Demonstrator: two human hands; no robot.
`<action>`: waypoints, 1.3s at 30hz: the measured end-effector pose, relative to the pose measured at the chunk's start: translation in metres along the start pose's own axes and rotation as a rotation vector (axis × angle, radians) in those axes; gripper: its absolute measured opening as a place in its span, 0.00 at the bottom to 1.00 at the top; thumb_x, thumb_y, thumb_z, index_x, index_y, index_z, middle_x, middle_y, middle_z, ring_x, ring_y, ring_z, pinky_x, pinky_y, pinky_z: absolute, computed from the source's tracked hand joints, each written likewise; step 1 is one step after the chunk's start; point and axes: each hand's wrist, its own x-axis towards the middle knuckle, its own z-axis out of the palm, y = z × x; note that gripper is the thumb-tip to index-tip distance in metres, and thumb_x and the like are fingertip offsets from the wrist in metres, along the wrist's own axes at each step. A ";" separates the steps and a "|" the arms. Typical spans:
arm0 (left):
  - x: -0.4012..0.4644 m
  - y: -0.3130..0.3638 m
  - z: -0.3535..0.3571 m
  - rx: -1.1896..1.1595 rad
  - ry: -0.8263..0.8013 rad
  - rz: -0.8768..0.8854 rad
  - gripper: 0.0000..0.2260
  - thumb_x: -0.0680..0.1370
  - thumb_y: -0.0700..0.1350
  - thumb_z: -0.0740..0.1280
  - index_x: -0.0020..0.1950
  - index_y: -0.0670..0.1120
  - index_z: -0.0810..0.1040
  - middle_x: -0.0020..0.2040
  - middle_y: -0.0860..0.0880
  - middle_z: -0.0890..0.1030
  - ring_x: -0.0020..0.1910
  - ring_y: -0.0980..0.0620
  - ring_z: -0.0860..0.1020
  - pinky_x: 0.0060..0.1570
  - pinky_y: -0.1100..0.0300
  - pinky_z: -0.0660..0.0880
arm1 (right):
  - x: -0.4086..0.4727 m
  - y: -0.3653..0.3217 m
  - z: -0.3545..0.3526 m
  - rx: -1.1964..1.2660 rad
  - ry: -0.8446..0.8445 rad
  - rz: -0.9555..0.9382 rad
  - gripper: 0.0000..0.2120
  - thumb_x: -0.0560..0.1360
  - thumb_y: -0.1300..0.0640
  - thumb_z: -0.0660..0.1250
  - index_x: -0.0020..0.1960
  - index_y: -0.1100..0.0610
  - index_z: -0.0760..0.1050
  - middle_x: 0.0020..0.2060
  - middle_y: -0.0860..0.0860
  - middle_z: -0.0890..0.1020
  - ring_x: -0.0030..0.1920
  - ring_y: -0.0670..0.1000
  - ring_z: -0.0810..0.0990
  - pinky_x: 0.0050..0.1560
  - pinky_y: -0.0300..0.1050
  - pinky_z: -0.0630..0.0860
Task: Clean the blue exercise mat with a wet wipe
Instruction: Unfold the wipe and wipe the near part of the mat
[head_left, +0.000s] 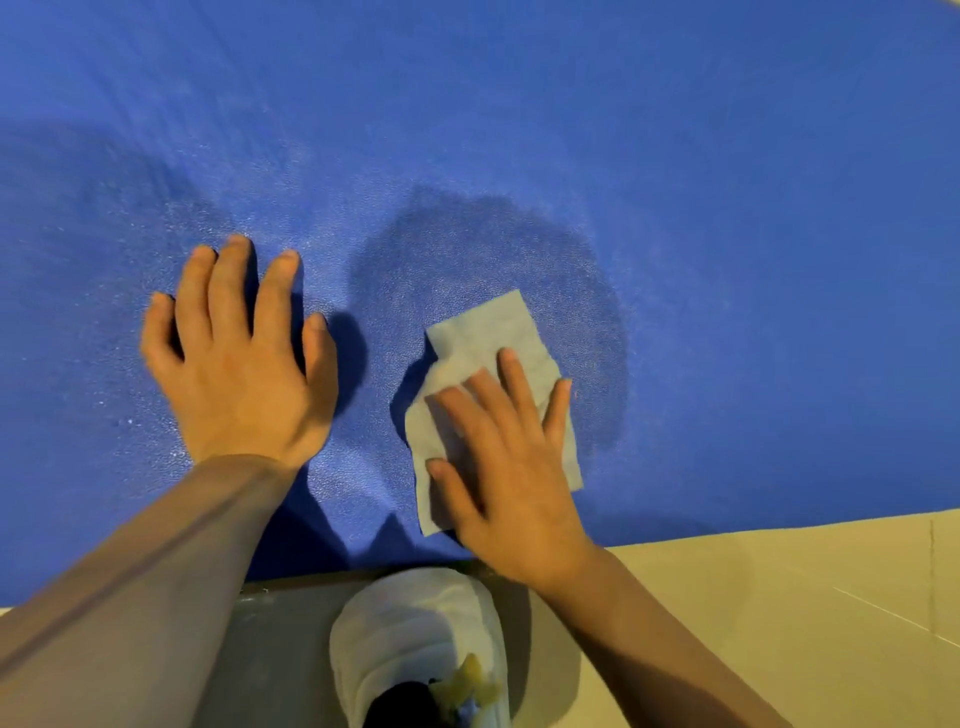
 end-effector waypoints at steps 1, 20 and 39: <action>0.000 0.000 0.000 0.000 -0.002 0.000 0.20 0.82 0.50 0.60 0.73 0.45 0.70 0.75 0.41 0.67 0.76 0.39 0.61 0.71 0.46 0.51 | 0.011 0.001 -0.004 0.054 -0.003 0.023 0.21 0.76 0.47 0.62 0.67 0.47 0.63 0.68 0.50 0.70 0.78 0.58 0.53 0.72 0.72 0.41; 0.001 0.004 -0.002 0.008 -0.011 -0.010 0.21 0.81 0.50 0.59 0.72 0.45 0.70 0.75 0.41 0.68 0.76 0.39 0.61 0.71 0.44 0.53 | 0.046 -0.004 -0.013 0.063 0.193 -0.219 0.12 0.75 0.65 0.66 0.57 0.59 0.78 0.67 0.62 0.74 0.68 0.61 0.70 0.67 0.59 0.67; 0.001 0.002 0.000 0.020 0.005 0.001 0.20 0.81 0.50 0.60 0.71 0.44 0.72 0.73 0.40 0.69 0.75 0.39 0.63 0.70 0.41 0.55 | 0.070 0.181 -0.093 -0.387 0.182 0.559 0.30 0.81 0.41 0.40 0.75 0.57 0.60 0.72 0.58 0.65 0.71 0.61 0.62 0.71 0.69 0.55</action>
